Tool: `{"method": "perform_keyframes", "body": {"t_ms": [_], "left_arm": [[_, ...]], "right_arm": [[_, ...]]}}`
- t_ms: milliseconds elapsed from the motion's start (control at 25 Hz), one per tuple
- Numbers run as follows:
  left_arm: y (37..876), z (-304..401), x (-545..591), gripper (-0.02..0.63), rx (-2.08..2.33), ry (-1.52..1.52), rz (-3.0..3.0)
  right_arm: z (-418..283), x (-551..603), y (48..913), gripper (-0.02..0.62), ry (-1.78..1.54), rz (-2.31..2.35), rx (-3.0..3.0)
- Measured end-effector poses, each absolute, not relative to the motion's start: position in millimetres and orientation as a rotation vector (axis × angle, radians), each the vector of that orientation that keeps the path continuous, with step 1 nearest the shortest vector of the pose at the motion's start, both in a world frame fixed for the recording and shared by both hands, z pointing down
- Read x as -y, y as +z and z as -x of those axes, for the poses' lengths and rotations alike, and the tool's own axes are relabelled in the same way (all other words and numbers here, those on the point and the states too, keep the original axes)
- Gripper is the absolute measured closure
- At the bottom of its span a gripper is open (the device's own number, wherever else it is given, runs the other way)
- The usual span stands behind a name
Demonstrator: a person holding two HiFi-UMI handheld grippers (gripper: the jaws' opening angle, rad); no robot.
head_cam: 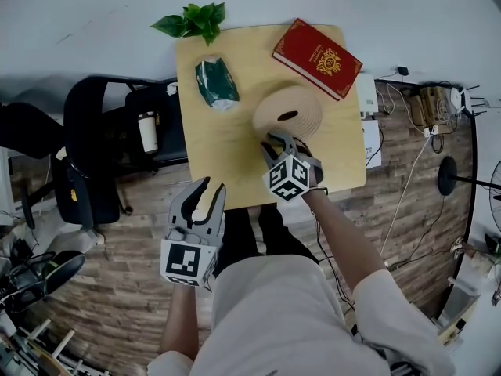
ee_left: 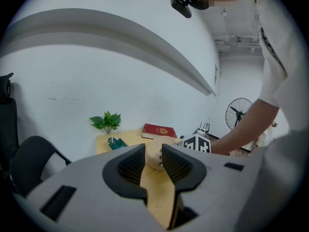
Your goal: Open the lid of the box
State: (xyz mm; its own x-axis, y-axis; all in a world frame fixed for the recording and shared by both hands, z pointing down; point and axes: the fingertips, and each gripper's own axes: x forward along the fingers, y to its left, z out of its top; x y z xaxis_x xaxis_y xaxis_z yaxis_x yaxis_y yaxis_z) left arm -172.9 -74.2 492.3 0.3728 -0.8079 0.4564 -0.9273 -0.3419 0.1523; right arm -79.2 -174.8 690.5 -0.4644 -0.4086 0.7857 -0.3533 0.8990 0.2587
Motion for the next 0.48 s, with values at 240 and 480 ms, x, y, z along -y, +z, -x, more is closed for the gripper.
{"method": "perform_keyframes", "body": {"t_ms": [240, 480], "left_arm": [[487.6, 169.8, 71.9, 0.509, 1.524, 0.421, -2.256], [484.7, 166.0, 71.5, 0.509, 1.537, 0.425, -2.256]], "right_arm": [[76.3, 172.0, 688.7, 0.488, -0.070, -0.541, 2.094], [73.9, 171.4, 682.3, 0.499, -0.060, -0.549, 2.115]]}}
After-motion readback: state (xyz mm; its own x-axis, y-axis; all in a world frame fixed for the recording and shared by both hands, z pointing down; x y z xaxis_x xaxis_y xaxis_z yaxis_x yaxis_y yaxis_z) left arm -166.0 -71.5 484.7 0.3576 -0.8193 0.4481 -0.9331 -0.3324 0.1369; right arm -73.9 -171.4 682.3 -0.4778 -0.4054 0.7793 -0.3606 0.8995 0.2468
